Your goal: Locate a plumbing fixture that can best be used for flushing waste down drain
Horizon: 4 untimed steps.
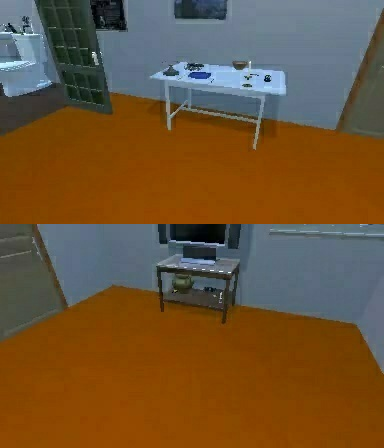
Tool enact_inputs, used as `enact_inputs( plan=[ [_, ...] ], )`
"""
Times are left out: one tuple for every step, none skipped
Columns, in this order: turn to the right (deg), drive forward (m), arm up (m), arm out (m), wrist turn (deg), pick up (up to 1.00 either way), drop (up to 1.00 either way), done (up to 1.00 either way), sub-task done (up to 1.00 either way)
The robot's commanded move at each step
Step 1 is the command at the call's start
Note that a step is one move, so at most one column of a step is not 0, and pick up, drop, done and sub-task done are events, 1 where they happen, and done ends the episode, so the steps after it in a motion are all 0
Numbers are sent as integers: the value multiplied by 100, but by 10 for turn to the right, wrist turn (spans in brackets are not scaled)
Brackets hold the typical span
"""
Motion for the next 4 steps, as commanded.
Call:
enact_inputs(
  plan=[
    [450,0,0,0,0,0,0,0,0],
    [450,0,0,0,0,0,0,0,0],
    [0,15,0,0,0,0,0,0,0],
    [-450,0,0,0,0,0,0,0,0]
  ],
)
